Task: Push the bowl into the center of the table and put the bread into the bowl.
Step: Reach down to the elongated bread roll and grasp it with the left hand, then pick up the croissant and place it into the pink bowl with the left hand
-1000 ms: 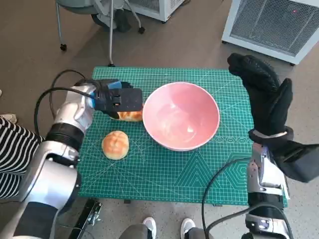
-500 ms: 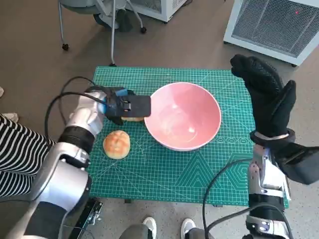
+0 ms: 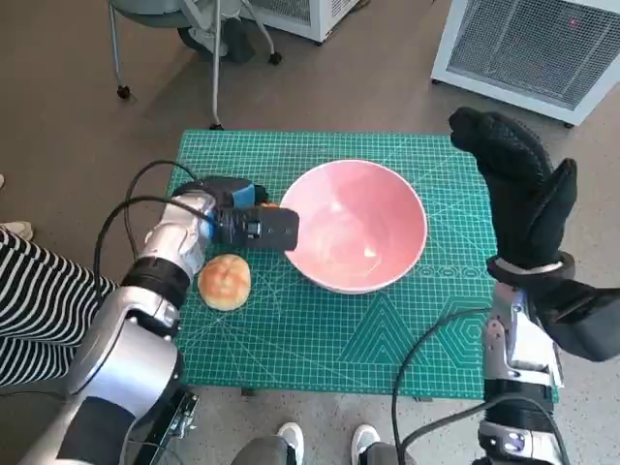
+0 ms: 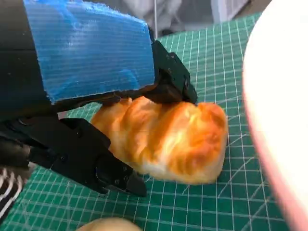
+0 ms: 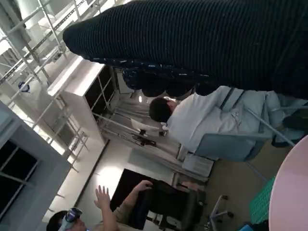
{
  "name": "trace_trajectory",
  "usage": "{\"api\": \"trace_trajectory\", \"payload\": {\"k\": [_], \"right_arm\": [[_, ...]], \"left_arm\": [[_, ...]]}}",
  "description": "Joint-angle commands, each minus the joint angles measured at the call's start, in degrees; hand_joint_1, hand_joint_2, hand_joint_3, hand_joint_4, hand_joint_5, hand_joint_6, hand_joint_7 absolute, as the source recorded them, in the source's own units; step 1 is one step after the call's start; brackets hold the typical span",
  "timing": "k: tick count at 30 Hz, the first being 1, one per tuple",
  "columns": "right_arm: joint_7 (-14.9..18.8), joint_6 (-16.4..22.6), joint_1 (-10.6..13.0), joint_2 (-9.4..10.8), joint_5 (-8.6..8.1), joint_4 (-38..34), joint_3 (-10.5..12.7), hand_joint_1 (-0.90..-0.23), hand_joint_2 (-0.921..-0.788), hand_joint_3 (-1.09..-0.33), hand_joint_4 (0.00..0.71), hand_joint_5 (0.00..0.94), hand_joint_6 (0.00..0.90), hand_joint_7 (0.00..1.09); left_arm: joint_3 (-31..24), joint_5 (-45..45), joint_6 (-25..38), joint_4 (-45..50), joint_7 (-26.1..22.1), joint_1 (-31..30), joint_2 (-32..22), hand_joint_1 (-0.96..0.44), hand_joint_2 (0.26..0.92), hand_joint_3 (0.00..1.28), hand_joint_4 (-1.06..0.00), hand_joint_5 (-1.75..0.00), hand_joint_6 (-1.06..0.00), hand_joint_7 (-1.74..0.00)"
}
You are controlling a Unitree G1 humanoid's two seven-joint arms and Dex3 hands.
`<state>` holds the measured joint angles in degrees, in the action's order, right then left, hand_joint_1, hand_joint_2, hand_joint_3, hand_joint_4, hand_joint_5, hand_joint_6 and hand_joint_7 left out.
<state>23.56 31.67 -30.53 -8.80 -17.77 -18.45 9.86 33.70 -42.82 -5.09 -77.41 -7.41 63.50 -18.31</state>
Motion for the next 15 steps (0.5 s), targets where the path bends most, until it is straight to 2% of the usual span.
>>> {"api": "trace_trajectory", "payload": {"k": [1,5,15], "right_arm": [[-0.3,-0.6,1.6,0.2,0.21,-0.1,-0.1,-0.737,-0.921,-0.630,0.195,0.000,0.159,0.31],[-0.2,-0.6,1.6,0.3,0.18,-0.2,-0.1,-0.736,-0.921,-0.629,0.195,0.000,0.158,0.31],[-0.4,-1.0,2.0,0.3,0.18,0.5,-0.2,-0.738,-0.921,-0.627,0.196,0.000,0.155,0.31]], "left_arm": [[1.5,-1.6,-1.6,-0.7,2.8,-2.6,-0.5,-0.01,0.910,0.08,-0.69,-1.14,-0.59,-1.06],[2.5,-2.4,-2.1,-0.9,4.2,-3.2,-0.7,0.00,0.918,0.08,-0.68,-1.23,-0.60,-1.10],[2.7,-2.7,-2.1,-0.8,6.6,-3.0,-1.4,0.00,0.920,0.07,-0.70,-1.24,-0.63,-1.08]]}}
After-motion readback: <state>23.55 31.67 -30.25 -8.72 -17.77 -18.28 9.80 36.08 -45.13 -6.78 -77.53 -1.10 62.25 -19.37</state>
